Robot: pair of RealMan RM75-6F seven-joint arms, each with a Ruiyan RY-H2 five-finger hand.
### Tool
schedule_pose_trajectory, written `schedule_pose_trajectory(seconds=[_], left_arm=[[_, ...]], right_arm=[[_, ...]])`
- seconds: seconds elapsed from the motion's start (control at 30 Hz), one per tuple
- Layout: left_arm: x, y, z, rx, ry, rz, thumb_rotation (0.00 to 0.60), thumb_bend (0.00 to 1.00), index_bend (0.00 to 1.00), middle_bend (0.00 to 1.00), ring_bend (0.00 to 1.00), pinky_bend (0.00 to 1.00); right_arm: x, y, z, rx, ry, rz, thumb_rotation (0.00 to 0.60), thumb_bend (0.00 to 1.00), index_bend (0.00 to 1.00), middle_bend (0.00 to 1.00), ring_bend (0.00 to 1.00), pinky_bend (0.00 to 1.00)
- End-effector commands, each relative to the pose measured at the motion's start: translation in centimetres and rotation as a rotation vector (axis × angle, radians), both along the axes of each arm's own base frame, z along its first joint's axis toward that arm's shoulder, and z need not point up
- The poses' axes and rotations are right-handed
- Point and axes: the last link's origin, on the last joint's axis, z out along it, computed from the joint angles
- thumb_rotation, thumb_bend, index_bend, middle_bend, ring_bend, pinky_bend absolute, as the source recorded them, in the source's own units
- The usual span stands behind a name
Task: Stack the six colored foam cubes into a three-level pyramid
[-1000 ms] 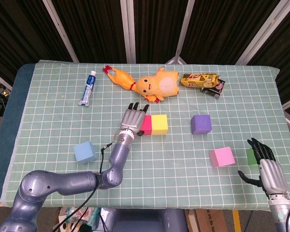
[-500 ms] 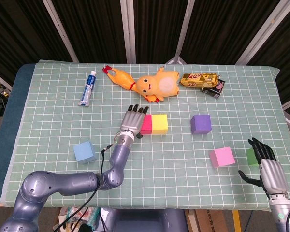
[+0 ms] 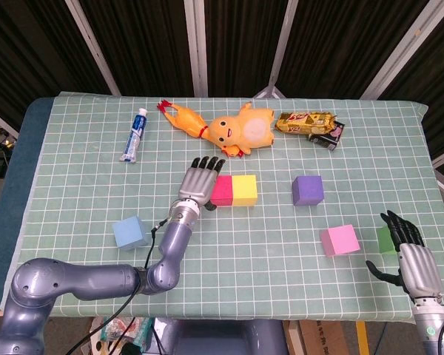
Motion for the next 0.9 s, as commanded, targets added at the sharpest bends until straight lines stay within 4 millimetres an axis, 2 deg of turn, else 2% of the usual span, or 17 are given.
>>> schedule_pose_trajectory(seconds=[0.03,0.2,0.4,0.7,0.9], left_arm=[[-0.8,-0.7,3.6,0.075,-0.043,-0.036,0.600,0.11,0.00,0.02,0.00,0.04],[-3.3,-3.0,8.2,0.152,-0.095,-0.089,0.600,0.11,0.00,0.02,0.00,0.03],[-8.3,-6.4,13.3,0.243,-0.119,-0.101,0.600,0.11,0.00,0.02,0.00,0.03],[-16.6,-12.4,18.0,0.346,-0.146,-0.030,0.600,0.11,0.00,0.02,0.00,0.03],[-19.7,-15.6,20.6,0.419,-0.128,0.002,0.600,0.11,0.00,0.02,0.00,0.02]], right_arm=[[-0.1,0.0,0.0,-0.001,0.004,-0.004,0.600,0.27,0.00,0.00,0.00,0.00],[-0.1,0.0,0.0,-0.009,0.020,-0.009,0.600,0.27,0.00,0.00,0.00,0.00],[-0.1,0.1,-0.1,-0.014,0.045,-0.015,0.600,0.27,0.00,0.00,0.00,0.00],[0.2,0.1,-0.2,-0.015,0.069,-0.013,0.600,0.27,0.00,0.00,0.00,0.00],[1.7,-0.9,-0.4,0.012,0.072,0.033,0.600,0.27,0.00,0.00,0.00,0.00]])
